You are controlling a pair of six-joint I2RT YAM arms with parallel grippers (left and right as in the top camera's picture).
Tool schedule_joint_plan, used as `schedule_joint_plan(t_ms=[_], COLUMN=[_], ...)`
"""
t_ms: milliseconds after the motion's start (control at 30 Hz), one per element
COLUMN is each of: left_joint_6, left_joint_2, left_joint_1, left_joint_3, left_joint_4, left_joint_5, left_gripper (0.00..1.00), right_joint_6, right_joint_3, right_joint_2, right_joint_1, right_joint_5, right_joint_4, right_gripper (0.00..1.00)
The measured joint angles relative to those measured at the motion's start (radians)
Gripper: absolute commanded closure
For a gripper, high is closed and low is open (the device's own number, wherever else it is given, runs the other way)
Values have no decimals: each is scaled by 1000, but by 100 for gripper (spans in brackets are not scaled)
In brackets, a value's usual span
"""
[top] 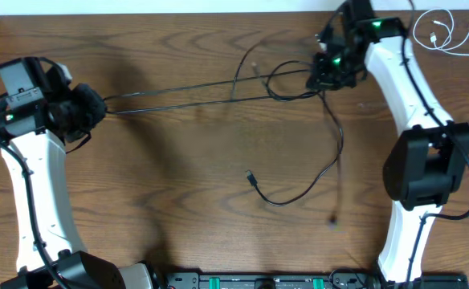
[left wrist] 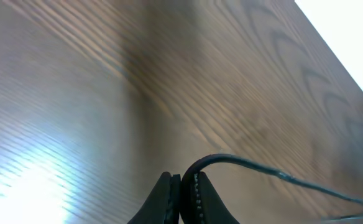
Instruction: Untangle cables
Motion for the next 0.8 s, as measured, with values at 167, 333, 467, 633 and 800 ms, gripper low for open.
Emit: schedule_joint_plan(t_ms=[167, 333, 467, 633, 800], left_joint_6=[-22, -61, -71, -67, -66], left_joint_2=[0, 0, 0, 0, 0], left_joint_1=[80, 220, 236, 204, 143], left_joint_3=[0, 0, 0, 0, 0], left_joint_4=[64, 124, 124, 124, 122], left_joint_5=[-53, -233, -282, -272, -249], left_gripper=[93, 93, 93, 93, 93], right_joint_6=[-23, -42, -114, -209, -257], right_joint_3=[0, -1, -1, -1, -1], right_joint_2=[3, 12, 13, 13, 13], right_joint_1=[-146, -362, -416, -322, -169], right_joint_5=[8, 159, 98, -10, -51], right_joint_4=[-32, -38, -41, -73, -73], right_gripper=[99, 99, 99, 99, 99])
